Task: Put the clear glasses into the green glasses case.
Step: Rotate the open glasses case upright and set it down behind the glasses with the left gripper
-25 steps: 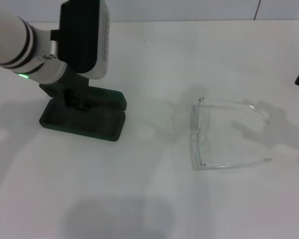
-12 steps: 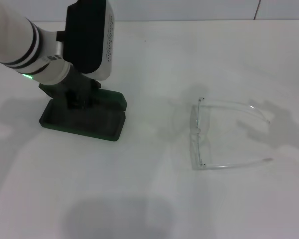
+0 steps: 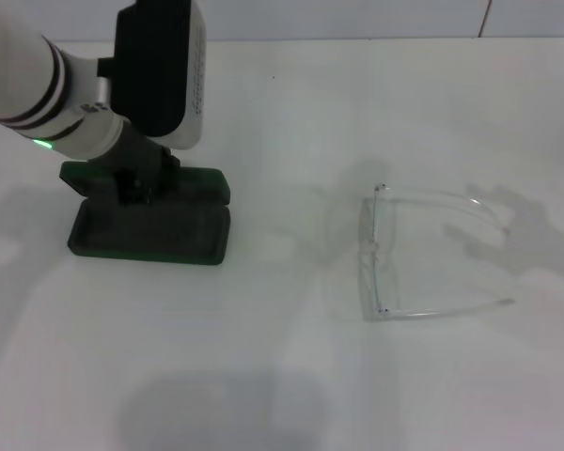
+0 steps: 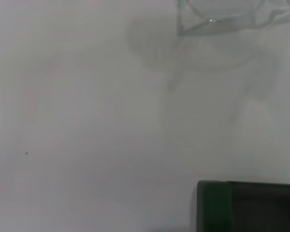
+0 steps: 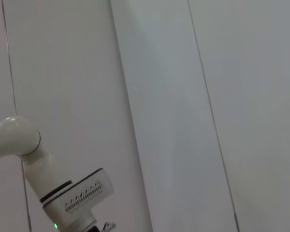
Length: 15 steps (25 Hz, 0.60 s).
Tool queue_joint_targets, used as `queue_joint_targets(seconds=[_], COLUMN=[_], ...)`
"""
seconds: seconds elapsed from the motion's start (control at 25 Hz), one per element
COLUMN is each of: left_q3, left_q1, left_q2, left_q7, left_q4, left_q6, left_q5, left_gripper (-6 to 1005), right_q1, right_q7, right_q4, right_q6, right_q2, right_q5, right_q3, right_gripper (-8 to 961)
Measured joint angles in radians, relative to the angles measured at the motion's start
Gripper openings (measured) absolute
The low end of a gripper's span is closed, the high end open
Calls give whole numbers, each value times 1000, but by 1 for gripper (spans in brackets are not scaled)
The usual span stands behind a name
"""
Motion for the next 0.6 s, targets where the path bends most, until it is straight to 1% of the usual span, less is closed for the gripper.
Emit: queue_joint_targets(seconds=[0.16, 0.28, 0.36, 0.4, 0.44, 0.52, 0.6], left_q3=[-17, -53, -81, -94, -99, -111, -114], left_q1=[7, 26, 41, 48, 51, 63, 73], left_q2=[0, 0, 0, 1, 1, 3, 3], left_q7=[-8, -6, -3, -2, -2, -1, -1], left_q4=[63, 136, 189, 211, 220, 246, 258], left_q6=[29, 61, 85, 99, 106, 122, 126], left_q5=[-2, -12, -23, -32, -36, -54, -59], left_gripper=[197, 187, 180, 176, 173, 164, 156], right_q1=[2, 12, 33, 33, 85, 125, 196], right_q7=[117, 296, 459, 459, 651, 729, 817], right_q4=[-147, -342, -480, -480, -633, -688, -736], right_q6=[5, 45, 95, 95, 133, 137, 126], right_q2=[5, 7, 8, 8, 9, 9, 9], right_q5=[-7, -32, -95, -95, -239, -329, -462], right_q3=[-39, -137, -212, -212, -296, -336, -397], right_gripper=[688, 686, 685, 685, 684, 683, 682])
